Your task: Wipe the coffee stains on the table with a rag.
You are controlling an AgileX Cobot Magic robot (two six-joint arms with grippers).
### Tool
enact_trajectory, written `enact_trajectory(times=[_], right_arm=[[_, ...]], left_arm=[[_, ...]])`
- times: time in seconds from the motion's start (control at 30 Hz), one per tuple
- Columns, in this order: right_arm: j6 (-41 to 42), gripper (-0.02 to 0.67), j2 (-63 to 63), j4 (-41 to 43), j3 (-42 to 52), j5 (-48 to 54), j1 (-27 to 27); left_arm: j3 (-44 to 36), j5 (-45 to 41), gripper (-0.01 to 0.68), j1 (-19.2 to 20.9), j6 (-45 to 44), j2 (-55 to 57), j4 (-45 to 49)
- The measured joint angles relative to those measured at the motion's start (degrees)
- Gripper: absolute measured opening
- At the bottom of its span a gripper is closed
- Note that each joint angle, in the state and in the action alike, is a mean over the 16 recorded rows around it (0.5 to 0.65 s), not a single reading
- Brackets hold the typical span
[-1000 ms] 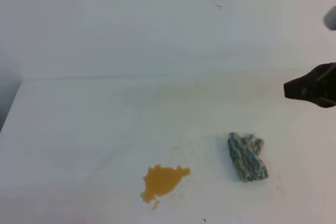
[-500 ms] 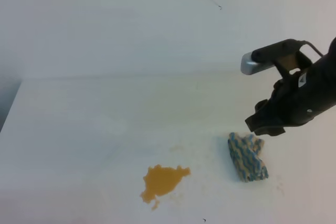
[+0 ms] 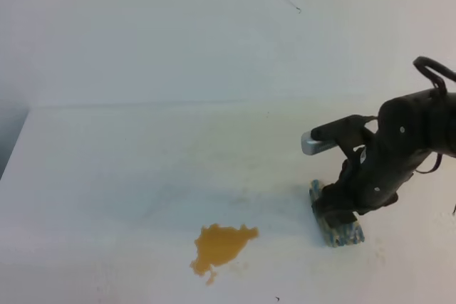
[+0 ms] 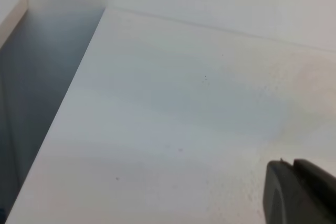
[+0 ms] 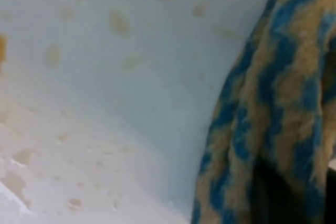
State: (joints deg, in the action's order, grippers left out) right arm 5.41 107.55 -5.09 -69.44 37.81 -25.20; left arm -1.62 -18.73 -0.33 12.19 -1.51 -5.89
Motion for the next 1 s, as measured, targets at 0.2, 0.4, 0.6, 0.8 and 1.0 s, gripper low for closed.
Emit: enact_trajectory(times=[0.2,0.4,0.6,0.8,1.0], right_arm=[[1.1,0.251,3.4,0.1,-1.5,0.4,0.0],[4.8,0.106,4.4,-3.0,-5.7,3.9,-0.2],[10.9,0.039,4.5,-9.8,-11.0,8.5,-2.4],[17.2,0.035,4.6,-17.0,-14.4,11.1,-8.0],[21.0,0.034,6.3,-19.9,-15.3,10.3,-14.7]], left_arm=[[0.0,0.0,-0.001,0.0,0.0,0.0,0.0],[0.0,0.0,-0.001,0.0,0.0,0.0,0.0],[0.0,0.1,-0.001,0.0,0.0,0.0,0.0],[0.2,0.1,-0.001,0.0,0.0,0.0,0.0],[0.2,0.1,-0.001,0.0,0.0,0.0,0.0]])
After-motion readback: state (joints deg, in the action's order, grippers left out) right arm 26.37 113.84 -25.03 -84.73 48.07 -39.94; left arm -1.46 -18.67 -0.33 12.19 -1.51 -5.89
